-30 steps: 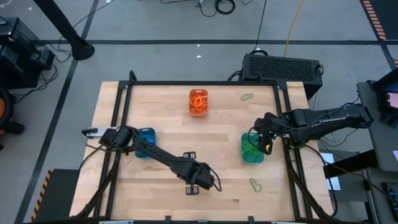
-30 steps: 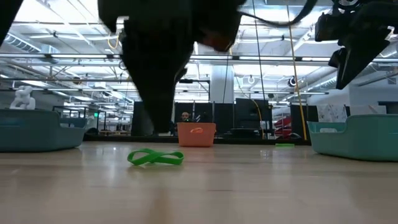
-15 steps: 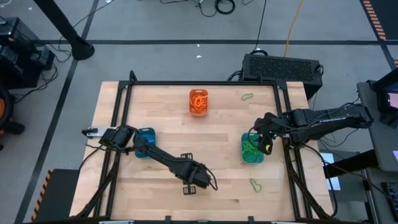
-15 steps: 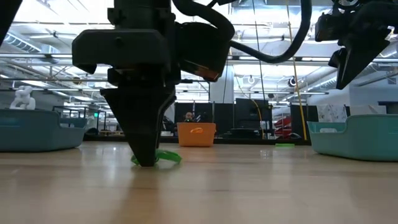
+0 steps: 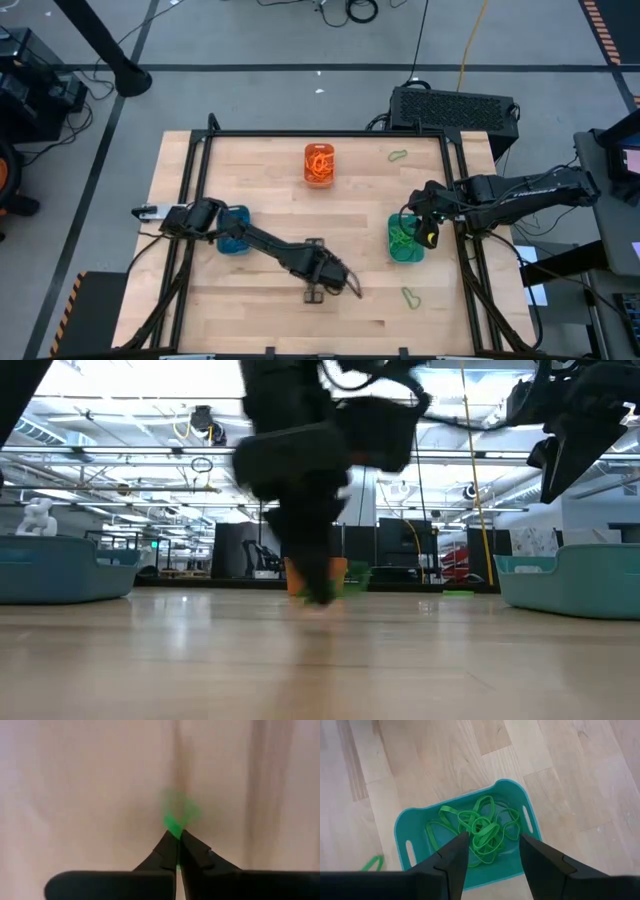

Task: Sort rubber bands into baskets
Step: Put the green rubber band into the green bin

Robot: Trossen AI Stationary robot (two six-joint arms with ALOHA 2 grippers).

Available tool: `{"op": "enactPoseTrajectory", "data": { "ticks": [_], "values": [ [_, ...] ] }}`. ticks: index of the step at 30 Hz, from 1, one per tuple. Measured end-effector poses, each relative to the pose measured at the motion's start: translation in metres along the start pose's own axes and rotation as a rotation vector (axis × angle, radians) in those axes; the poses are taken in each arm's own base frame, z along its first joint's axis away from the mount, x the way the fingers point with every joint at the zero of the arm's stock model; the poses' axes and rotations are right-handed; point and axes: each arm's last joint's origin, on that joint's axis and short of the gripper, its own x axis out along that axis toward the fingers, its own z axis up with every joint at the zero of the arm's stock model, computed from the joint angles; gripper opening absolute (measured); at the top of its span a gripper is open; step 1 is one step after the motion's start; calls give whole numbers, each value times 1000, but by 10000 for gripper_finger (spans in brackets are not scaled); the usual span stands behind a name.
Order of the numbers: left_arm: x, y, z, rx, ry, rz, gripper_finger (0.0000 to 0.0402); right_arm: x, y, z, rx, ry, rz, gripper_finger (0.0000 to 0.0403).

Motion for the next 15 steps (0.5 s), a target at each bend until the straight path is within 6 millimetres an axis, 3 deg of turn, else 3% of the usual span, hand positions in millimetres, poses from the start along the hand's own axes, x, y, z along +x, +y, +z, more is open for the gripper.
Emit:
{"op": "enactPoseTrajectory", "data": {
  "ticks": [7,15],
  "values": [
    [-19,10,35,66,-266,51,5,0,0,0,-25,1,-1,167],
    [-19,48,74,55,-571,-14,3,0,-1,-2,-19,19,-10,167]
  ]
}}
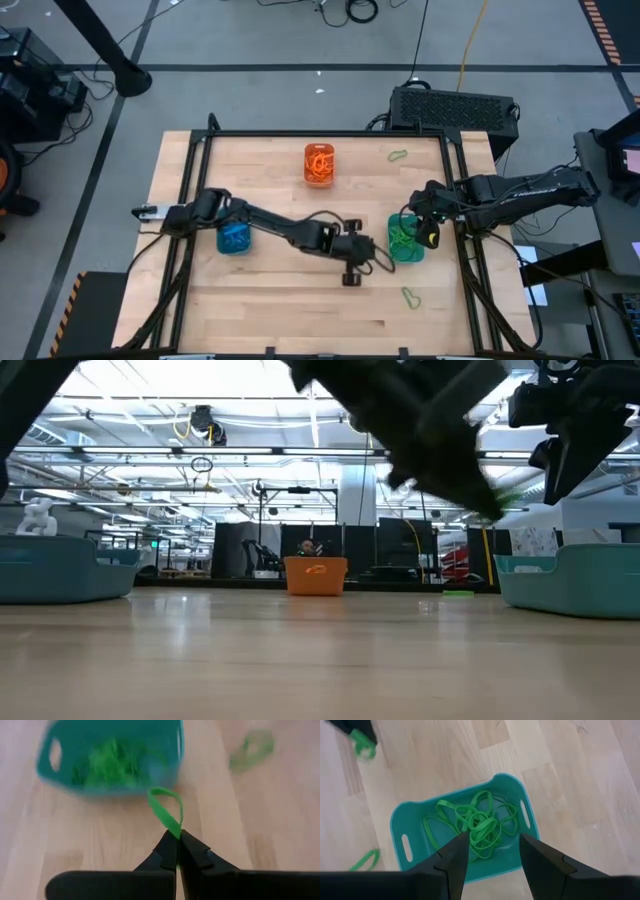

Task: Sort rubber bands into baskets
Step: Put the green rubber band into the green bin

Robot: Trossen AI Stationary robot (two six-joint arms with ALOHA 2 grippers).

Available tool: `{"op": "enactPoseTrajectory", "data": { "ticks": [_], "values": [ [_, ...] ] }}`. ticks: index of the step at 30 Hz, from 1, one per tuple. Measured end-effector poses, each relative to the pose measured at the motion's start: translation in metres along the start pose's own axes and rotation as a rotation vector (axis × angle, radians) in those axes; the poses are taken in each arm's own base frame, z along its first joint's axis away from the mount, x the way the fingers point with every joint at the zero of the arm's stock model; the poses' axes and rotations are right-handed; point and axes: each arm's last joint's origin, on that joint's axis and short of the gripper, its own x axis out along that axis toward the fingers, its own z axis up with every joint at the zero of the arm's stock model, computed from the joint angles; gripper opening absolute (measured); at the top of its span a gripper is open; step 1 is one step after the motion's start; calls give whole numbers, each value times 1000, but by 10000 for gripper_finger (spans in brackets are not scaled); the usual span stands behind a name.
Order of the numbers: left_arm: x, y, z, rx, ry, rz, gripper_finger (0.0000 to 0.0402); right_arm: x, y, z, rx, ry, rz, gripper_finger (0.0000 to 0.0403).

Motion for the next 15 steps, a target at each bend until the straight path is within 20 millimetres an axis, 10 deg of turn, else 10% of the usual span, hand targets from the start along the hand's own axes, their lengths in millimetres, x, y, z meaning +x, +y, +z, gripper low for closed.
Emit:
{"op": "enactPoseTrajectory", "data": {
  "ticks": [15],
  "values": [
    [51,50,14,-163,-357,-51,2,-1,0,0,-42,-8,1,167]
  ]
}}
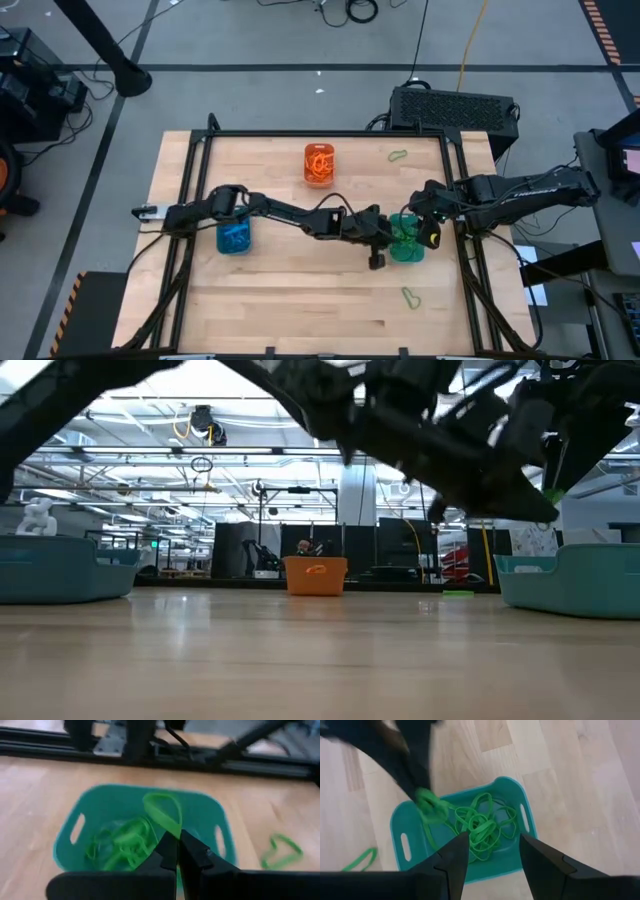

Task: Sort rubber bands into baskets
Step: Put the green rubber band into the green bin

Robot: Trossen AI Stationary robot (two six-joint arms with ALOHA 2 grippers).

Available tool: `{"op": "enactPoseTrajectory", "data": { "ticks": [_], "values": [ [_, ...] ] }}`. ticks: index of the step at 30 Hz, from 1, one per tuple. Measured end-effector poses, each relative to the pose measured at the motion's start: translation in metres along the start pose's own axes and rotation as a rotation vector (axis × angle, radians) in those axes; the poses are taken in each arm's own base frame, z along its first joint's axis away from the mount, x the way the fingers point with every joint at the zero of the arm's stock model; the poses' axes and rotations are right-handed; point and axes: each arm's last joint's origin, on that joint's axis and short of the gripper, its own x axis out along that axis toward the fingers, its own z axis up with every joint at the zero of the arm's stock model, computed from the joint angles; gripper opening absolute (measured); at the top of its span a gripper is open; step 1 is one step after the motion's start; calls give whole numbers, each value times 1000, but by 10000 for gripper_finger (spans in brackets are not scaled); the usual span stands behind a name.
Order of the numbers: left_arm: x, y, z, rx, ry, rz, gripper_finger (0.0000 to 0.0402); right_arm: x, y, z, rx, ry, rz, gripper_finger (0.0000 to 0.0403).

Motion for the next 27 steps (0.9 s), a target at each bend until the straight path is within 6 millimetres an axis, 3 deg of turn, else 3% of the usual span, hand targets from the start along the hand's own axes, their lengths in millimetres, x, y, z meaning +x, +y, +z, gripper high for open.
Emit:
{"op": "enactPoseTrajectory", "data": {
  "ticks": [4,9,16,27],
  "values": [
    [21,13,-8,-61,-26,-22,2,-1,0,0,-18,-16,4,167],
    [45,22,-5,-113,-76,-60,2,-2,0,1,-31,-27,7,167],
    [55,26,-6,-118,-54,-68,5,-2,0,0,-28,-15,2,167],
    [53,26,-9,-115,10,-57,125,-2,-1,-2,-29,4,-5,167]
  ]
}}
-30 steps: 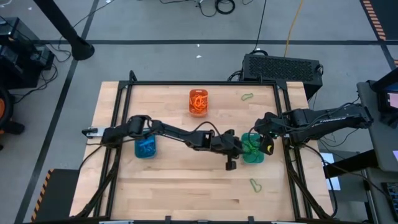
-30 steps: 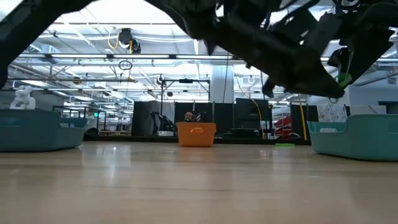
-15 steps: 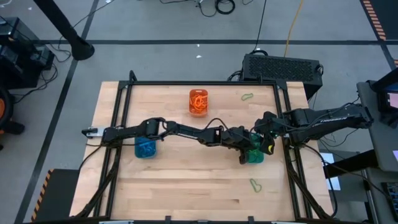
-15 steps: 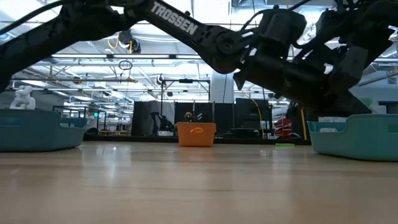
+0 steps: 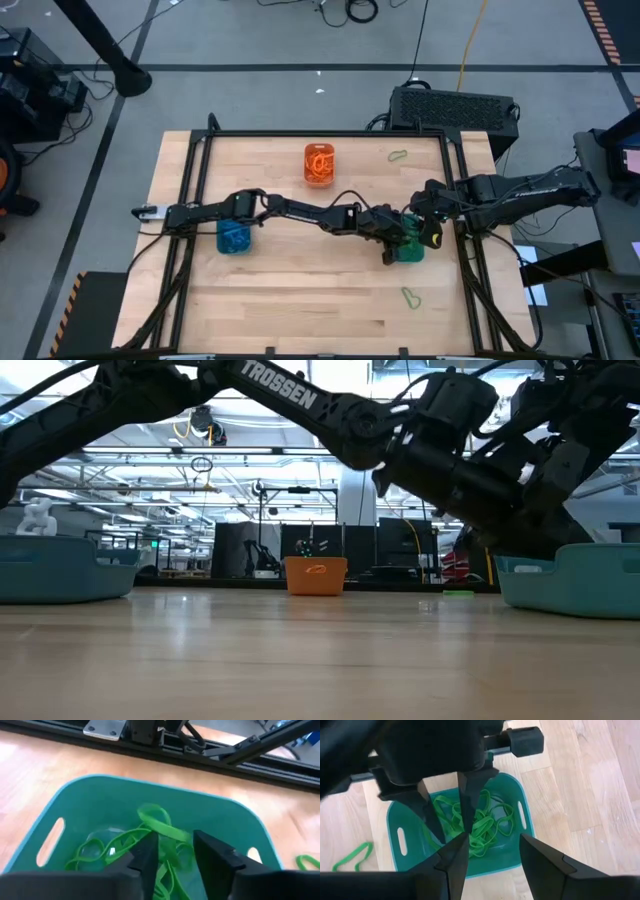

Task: Sort rubber bands into baskets
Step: Put the green rubber band into the green bin

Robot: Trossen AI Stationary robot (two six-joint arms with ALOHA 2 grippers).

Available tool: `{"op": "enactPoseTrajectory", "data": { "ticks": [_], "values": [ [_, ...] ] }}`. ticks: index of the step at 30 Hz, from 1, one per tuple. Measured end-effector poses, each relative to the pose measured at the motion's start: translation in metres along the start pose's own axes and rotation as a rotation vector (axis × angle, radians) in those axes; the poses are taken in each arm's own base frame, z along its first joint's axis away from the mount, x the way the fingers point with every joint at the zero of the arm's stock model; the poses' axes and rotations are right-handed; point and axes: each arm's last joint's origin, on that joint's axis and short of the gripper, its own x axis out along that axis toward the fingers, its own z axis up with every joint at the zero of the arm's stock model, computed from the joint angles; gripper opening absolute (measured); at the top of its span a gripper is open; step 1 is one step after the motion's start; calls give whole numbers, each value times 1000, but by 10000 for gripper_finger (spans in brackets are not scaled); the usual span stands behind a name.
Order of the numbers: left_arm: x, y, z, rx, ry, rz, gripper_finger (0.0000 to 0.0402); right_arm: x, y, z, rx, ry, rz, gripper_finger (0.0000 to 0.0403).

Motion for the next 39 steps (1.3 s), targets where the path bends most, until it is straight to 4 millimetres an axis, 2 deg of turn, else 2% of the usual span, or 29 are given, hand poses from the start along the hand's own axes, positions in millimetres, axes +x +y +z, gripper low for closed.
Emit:
{"op": "enactPoseTrajectory", "data": {
  "ticks": [4,9,18,25,28,34,37,39],
  "values": [
    [-6,-3,11,48,25,5,153,0,0,0,3,0,0,167],
    [-13,-3,19,93,110,20,163,0,0,0,3,1,1,167],
    [-53,-2,43,208,330,150,164,0,0,-1,29,10,5,167],
    [-79,1,45,327,520,269,164,0,4,-5,24,42,23,167],
    [-91,12,41,329,636,343,164,-1,13,-8,18,55,87,167],
    [-117,37,56,304,665,412,164,-5,38,-22,35,106,174,167],
    [-119,54,65,308,582,430,164,-7,53,-30,56,125,216,167],
    [-115,69,77,295,444,453,164,-7,66,-34,66,115,260,167]
  ]
}}
